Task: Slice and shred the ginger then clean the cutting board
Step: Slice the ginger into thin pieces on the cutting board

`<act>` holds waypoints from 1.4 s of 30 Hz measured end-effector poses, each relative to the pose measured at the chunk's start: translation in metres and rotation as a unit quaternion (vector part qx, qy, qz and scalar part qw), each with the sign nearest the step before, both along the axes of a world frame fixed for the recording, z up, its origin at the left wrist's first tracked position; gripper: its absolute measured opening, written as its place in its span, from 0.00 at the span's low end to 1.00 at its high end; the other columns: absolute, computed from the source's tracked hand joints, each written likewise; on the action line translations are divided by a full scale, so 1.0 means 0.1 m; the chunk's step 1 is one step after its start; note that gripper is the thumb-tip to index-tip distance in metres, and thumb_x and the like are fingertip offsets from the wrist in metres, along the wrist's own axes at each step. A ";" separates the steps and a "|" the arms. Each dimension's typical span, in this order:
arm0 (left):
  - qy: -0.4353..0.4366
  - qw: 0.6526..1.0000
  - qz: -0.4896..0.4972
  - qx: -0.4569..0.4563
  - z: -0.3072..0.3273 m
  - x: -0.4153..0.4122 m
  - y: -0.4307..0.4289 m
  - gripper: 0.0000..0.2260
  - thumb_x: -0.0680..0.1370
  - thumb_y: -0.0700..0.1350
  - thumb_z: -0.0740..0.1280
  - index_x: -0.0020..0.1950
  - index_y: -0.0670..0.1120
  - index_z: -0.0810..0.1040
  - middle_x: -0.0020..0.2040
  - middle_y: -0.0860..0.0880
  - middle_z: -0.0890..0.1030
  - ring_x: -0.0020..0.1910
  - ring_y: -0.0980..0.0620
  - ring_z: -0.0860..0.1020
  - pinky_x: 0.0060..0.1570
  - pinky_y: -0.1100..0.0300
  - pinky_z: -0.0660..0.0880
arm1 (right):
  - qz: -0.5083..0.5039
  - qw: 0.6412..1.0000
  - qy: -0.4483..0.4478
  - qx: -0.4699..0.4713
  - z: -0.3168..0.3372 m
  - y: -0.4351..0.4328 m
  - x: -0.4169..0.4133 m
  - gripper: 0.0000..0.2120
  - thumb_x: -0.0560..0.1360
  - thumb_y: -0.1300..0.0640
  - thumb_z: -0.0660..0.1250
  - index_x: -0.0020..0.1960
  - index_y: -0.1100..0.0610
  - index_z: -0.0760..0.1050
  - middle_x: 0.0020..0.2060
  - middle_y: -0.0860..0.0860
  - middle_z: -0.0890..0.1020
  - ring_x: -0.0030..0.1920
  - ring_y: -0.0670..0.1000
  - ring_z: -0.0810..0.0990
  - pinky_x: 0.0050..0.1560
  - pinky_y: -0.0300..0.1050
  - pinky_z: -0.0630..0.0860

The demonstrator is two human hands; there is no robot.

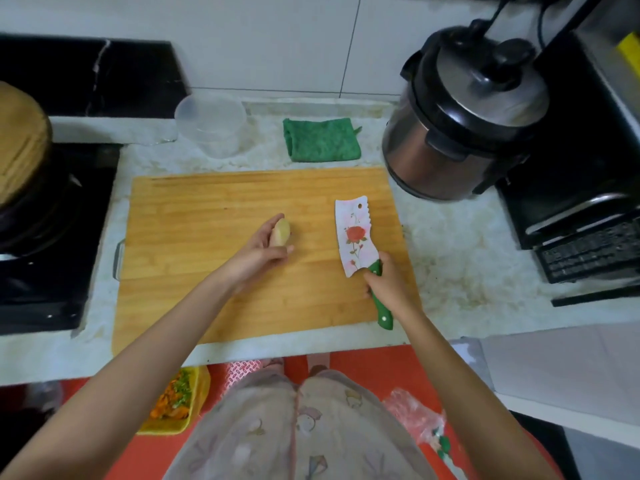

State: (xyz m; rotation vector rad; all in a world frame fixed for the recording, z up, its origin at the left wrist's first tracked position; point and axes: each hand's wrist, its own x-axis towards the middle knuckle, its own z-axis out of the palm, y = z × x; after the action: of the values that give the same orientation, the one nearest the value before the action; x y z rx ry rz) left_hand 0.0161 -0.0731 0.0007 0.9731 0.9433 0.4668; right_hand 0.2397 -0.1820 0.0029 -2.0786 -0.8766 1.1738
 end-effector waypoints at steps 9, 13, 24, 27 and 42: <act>-0.024 0.993 0.112 -0.041 -0.01 0.35 -0.19 0.27 0.73 0.36 0.62 0.70 0.52 0.64 0.47 0.51 0.77 0.43 0.53 0.74 0.45 0.62 0.68 | 0.077 0.994 0.020 0.070 0.02 0.00 0.32 0.11 0.75 0.62 0.65 0.51 0.48 0.70 0.34 0.44 0.75 0.25 0.42 0.70 0.25 0.38 0.67; -0.034 0.981 0.182 -0.056 -0.08 0.45 -0.20 0.24 0.78 0.26 0.51 0.66 0.51 0.62 0.49 0.45 0.70 0.44 0.51 0.73 0.46 0.63 0.68 | 0.094 0.992 0.031 0.074 0.02 0.10 0.37 0.10 0.76 0.63 0.64 0.50 0.49 0.69 0.35 0.46 0.75 0.28 0.47 0.70 0.26 0.41 0.66; 0.210 0.926 0.273 0.153 -0.38 0.43 -0.07 0.18 0.70 0.33 0.74 0.55 0.42 0.72 0.45 0.50 0.74 0.47 0.49 0.72 0.41 0.74 0.70 | 0.123 0.991 -0.006 0.056 0.04 0.11 0.22 0.07 0.78 0.55 0.61 0.43 0.47 0.65 0.31 0.48 0.72 0.30 0.51 0.69 0.31 0.50 0.67; 0.227 0.924 0.251 0.178 -0.47 0.33 0.00 0.17 0.70 0.33 0.74 0.57 0.36 0.75 0.48 0.46 0.76 0.47 0.49 0.73 0.43 0.74 0.71 | 0.153 0.986 -0.035 0.052 0.09 0.11 0.10 0.07 0.80 0.52 0.59 0.45 0.53 0.63 0.29 0.47 0.70 0.28 0.51 0.69 0.28 0.52 0.67; 0.275 0.920 0.242 0.141 -0.60 0.18 0.16 0.16 0.66 0.46 0.79 0.50 0.45 0.79 0.45 0.49 0.78 0.38 0.57 0.73 0.42 0.66 0.71 | 0.345 0.907 -0.235 0.057 0.34 0.39 -0.28 0.12 0.81 0.55 0.55 0.63 0.57 0.66 0.39 0.52 0.77 0.32 0.55 0.75 0.28 0.49 0.65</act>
State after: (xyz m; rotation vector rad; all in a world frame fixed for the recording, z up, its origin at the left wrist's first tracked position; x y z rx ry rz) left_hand 0.0345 -0.0568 -0.0594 1.1591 1.6807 0.7810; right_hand 0.2113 -0.1430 0.0371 -2.0355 -1.9792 0.8952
